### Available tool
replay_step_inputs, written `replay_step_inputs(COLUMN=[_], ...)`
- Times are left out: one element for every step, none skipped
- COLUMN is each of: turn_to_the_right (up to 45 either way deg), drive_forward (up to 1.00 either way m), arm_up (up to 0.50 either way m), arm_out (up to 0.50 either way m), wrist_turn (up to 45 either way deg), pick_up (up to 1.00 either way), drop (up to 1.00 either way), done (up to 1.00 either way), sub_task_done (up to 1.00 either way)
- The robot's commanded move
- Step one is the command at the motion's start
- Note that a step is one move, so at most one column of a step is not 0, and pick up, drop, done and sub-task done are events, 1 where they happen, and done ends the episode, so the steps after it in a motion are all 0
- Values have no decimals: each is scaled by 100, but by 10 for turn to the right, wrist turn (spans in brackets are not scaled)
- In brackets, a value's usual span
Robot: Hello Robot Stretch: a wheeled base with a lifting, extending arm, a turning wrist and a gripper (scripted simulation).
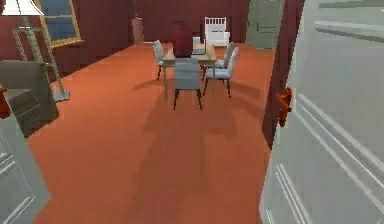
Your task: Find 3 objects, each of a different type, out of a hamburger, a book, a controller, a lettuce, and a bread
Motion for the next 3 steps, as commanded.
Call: replay_step_inputs(turn_to_the_right=[30,0,0], drive_forward=[0,100,35], arm_up=[0,0,0], arm_out=[0,0,0], wrist_turn=[0,0,0], pick_up=[0,0,0], drop=[0,0,0], done=[0,0,0], sub_task_done=[0,0,0])
